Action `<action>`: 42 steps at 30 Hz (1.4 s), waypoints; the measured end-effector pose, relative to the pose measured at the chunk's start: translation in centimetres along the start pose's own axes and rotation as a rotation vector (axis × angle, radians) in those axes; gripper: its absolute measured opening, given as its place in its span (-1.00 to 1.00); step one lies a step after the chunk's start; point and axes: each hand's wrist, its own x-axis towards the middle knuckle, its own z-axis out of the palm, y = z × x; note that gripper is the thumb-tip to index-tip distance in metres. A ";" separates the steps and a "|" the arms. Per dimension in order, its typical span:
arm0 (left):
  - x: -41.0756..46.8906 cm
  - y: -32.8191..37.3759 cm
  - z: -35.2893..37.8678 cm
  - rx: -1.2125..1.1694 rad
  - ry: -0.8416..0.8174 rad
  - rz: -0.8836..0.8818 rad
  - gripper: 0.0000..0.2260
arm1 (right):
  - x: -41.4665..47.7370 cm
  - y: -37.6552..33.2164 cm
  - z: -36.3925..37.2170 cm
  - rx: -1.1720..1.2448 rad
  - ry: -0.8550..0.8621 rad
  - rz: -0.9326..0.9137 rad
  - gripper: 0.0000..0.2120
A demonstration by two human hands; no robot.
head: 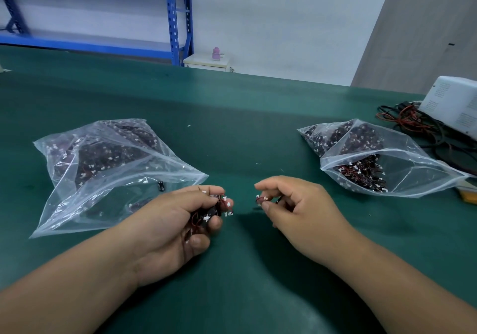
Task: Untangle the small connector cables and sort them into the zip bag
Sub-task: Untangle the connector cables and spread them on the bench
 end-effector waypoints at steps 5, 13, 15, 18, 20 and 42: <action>-0.1 0.0 0.0 -0.001 -0.031 0.001 -0.96 | 0.0 0.1 -0.2 -0.220 -0.022 -0.149 -0.69; -0.2 -0.1 0.0 0.012 -0.024 0.016 -0.96 | 0.4 -1.4 -0.3 0.298 0.046 0.120 -0.82; -0.2 -0.1 0.1 0.015 -0.025 0.019 -0.95 | 0.4 -1.1 -0.3 0.168 0.047 0.118 -0.78; -0.1 -0.1 0.1 0.019 -0.030 0.016 -0.93 | 0.4 -0.7 -0.3 0.118 0.054 0.089 -0.73; -0.1 -0.1 0.0 0.027 -0.040 0.014 -0.95 | 0.5 -0.5 -0.5 -0.016 0.042 0.049 -0.75; -0.4 0.0 0.2 0.096 -0.070 0.028 -0.96 | 0.4 -0.3 -0.6 0.109 0.143 0.237 -0.65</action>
